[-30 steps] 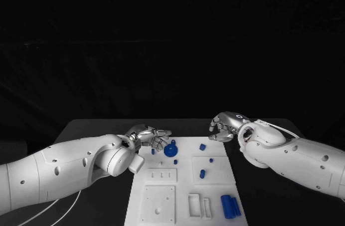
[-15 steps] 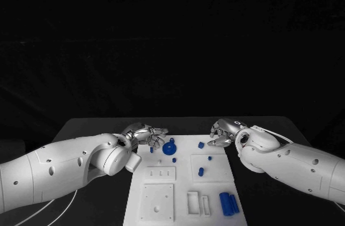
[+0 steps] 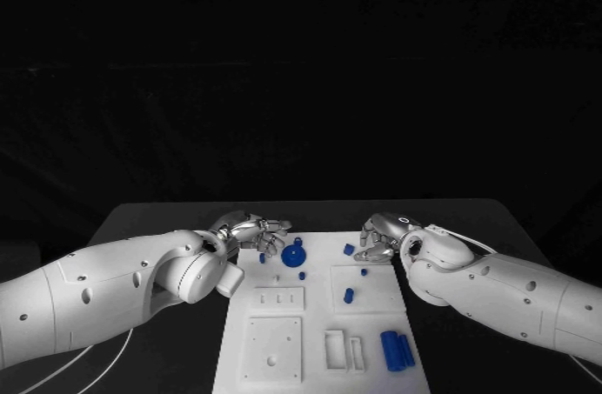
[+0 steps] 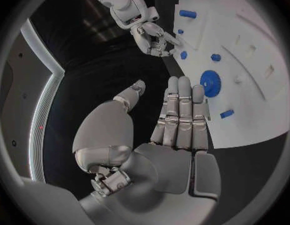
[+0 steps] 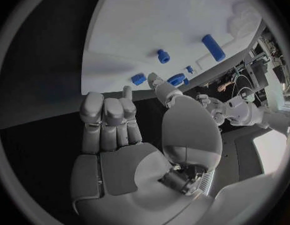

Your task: Assemble the parts on the task board

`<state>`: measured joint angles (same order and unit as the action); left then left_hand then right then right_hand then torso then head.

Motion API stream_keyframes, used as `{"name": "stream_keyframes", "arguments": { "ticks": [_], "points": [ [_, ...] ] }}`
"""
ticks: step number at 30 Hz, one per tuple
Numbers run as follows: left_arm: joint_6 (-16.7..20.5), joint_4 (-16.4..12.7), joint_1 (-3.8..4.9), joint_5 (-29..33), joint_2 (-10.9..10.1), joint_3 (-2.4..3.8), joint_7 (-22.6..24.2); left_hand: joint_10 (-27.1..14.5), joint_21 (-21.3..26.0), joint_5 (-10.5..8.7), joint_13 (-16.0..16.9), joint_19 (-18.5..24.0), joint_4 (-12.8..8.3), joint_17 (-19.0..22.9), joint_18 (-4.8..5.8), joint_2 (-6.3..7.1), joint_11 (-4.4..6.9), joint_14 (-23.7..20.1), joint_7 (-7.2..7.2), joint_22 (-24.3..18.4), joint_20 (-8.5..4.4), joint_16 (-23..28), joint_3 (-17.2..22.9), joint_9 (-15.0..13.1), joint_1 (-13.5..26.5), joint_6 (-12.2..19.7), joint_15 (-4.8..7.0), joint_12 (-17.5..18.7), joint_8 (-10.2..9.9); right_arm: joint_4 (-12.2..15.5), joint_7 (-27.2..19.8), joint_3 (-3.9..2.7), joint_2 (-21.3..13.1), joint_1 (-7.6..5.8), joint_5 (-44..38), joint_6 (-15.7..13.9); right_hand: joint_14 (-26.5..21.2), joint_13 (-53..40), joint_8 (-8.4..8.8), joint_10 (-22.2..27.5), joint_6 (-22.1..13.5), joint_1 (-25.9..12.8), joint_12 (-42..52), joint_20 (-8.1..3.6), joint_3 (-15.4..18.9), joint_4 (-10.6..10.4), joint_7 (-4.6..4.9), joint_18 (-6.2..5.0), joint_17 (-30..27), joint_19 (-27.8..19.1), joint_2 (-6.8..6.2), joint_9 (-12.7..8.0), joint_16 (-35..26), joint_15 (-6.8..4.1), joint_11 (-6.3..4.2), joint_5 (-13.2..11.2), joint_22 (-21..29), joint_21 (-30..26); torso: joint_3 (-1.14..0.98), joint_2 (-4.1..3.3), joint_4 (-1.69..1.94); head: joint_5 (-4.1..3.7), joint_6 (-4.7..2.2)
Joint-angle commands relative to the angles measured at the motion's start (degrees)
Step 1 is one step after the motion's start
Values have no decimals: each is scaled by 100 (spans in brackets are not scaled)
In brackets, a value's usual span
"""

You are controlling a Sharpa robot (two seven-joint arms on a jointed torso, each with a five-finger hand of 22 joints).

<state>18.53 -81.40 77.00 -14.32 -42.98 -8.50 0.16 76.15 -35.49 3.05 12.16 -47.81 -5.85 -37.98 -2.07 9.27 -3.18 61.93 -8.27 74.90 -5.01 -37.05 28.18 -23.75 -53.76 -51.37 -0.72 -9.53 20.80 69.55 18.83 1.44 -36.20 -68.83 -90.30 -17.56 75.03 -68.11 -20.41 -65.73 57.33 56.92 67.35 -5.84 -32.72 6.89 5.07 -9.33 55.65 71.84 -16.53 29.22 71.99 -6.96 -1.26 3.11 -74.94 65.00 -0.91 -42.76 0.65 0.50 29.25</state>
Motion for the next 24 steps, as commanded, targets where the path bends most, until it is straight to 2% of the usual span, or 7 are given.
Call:
{"name": "stream_keyframes", "arguments": {
  "ticks": [1, 5, 10, 18, 24],
  "points": [
    [-39, -13, 4, -7, 5, 3, 93, -48, -20, -23, -2, 41, -33, 9, -114, 8, -1, -56, -4, 59, 8, -24, 13, 8, -56, 21, 3, 40, -20, -41, 99, 10, 62, 33, -233, -20, -17, 7, 17, 45, -14, -66, -41, -18, 64, 9, 11, -567, 0, -32, -15, 10, -27, -43, 4, -30, -22, -32, 0, 1, 6, -13, 12],
    [-40, -30, 4, -7, -7, 3, 93, -49, -20, -23, -1, 41, -34, 10, -114, 7, -2, -57, -4, 58, 8, -24, 13, 8, -58, 21, 2, 41, -20, -43, 62, 15, 104, 61, -189, -31, -17, -9, 9, 27, 5, -71, -24, -18, 92, -7, 6, -567, -1, -39, 9, 25, -30, -45, 0, -29, -21, -39, 0, -3, 13, -18, 21],
    [-38, -30, 4, -7, -14, 4, 91, -53, -20, -23, -1, 42, -38, 11, -114, 4, -4, -57, -5, 58, 8, -25, 15, 8, -64, 24, 2, 43, -22, -35, -17, 16, 142, 71, -77, -10, -6, -3, -12, -6, 67, 107, -17, -21, -39, -22, -15, -567, -1, -26, 172, 46, -29, -61, -20, -28, -19, -40, 6, 1, 12, -14, 44],
    [-45, -19, 4, -7, 0, 4, 90, -58, -20, -23, 0, 43, -45, 12, -114, 0, -6, -59, -8, 57, 9, -25, 17, 9, -74, 30, 2, 47, -25, -93, -54, 16, 228, 73, -62, -7, -4, 30, 1, 17, 67, 131, -50, -12, -74, -54, -14, -567, -3, -25, 183, 45, -32, -61, -18, -29, -20, -39, 6, 3, 8, -13, 60],
    [-39, -28, 4, -7, -7, 4, 87, -61, -20, -23, 1, 44, -47, 13, -113, -2, -8, -59, -10, 56, 9, -25, 17, 10, -76, 34, 1, 49, -27, -260, -60, 24, 338, 75, -52, 87, -6, 83, 82, 78, -25, 89, -114, 13, -136, -208, 20, -567, -10, -39, 171, 18, -45, -34, 13, -30, -20, -50, 2, 5, 15, -16, 62]
  ]
}}
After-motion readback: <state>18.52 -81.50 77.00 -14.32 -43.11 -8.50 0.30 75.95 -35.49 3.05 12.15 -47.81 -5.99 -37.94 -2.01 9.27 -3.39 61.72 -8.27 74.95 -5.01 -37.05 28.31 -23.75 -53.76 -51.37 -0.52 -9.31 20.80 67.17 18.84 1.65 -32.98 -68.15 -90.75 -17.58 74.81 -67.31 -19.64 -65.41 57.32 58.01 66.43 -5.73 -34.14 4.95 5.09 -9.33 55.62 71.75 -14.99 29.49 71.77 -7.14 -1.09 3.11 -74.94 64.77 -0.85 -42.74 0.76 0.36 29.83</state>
